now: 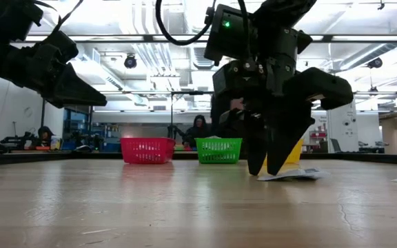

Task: Pick & Place First Aid Supplies
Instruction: Put the alcohol pad into the green basket

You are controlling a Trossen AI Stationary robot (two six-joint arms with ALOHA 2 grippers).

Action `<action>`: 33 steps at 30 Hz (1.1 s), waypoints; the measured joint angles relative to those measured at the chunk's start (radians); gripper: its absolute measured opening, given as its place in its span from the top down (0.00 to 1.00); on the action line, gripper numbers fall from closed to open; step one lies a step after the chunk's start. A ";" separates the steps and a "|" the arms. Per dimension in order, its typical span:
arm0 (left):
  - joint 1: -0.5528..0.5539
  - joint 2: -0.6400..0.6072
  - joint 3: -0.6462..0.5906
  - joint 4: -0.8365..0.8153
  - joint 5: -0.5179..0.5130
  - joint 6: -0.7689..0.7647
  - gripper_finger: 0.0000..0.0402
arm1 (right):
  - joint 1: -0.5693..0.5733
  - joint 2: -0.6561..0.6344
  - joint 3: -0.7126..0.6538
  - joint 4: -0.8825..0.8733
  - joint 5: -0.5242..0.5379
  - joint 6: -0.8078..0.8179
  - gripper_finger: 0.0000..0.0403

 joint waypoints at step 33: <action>0.000 0.000 0.000 -0.002 0.000 0.000 0.67 | -0.008 0.010 0.075 -0.049 0.042 0.041 0.98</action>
